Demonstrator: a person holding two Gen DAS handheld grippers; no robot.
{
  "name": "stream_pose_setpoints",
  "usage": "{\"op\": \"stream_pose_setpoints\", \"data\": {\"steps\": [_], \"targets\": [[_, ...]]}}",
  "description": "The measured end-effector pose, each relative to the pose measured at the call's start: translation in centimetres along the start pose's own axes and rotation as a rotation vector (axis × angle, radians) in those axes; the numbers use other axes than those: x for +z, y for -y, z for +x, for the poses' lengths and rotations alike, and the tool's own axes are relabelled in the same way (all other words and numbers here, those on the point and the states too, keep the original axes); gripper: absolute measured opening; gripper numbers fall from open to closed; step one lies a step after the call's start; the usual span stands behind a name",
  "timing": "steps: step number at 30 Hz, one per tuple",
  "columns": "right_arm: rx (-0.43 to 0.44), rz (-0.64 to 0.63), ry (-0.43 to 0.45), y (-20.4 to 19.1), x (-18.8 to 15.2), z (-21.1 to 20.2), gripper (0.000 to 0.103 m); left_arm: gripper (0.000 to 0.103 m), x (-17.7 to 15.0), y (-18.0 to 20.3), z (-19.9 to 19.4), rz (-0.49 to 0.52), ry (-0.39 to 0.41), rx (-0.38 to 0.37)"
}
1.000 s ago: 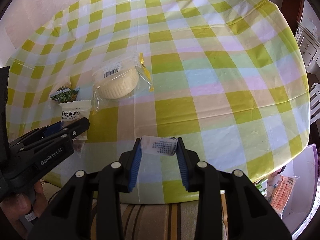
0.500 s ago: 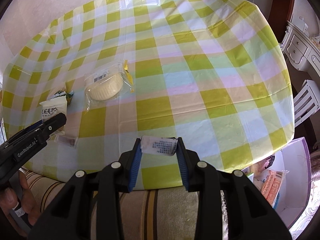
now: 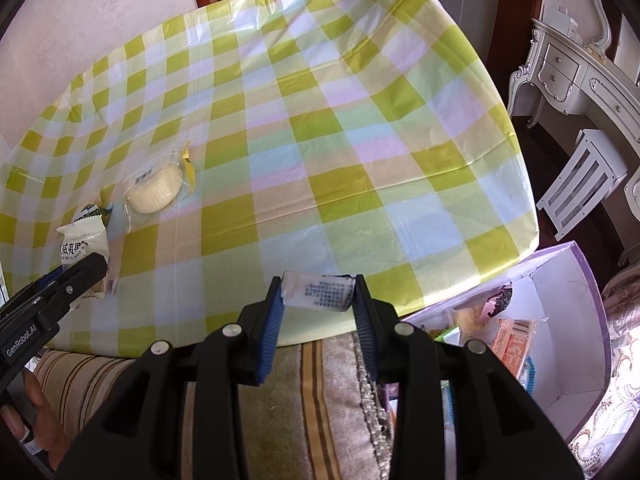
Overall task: Organize snacks
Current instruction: 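Carry both snacks into the white box and open both tools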
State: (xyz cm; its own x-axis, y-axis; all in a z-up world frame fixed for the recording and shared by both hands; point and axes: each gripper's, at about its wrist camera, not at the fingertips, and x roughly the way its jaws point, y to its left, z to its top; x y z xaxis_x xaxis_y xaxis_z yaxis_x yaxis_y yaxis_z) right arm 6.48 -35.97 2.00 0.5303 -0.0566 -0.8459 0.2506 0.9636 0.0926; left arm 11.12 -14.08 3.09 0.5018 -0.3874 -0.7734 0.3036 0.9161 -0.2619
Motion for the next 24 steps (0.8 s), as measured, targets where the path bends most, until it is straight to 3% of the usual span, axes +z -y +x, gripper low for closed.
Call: {"op": "stream_pose_setpoints", "data": {"steps": [12,24], "targets": [[-0.093,0.143,-0.012,9.2,-1.9,0.1,0.035,0.04,-1.5,8.0,3.1,0.119,-0.131,-0.165],[-0.192,0.211,-0.034,14.6,-3.8,1.5,0.035,0.04,-3.5,15.9,6.9,0.233,-0.293,-0.299]]}}
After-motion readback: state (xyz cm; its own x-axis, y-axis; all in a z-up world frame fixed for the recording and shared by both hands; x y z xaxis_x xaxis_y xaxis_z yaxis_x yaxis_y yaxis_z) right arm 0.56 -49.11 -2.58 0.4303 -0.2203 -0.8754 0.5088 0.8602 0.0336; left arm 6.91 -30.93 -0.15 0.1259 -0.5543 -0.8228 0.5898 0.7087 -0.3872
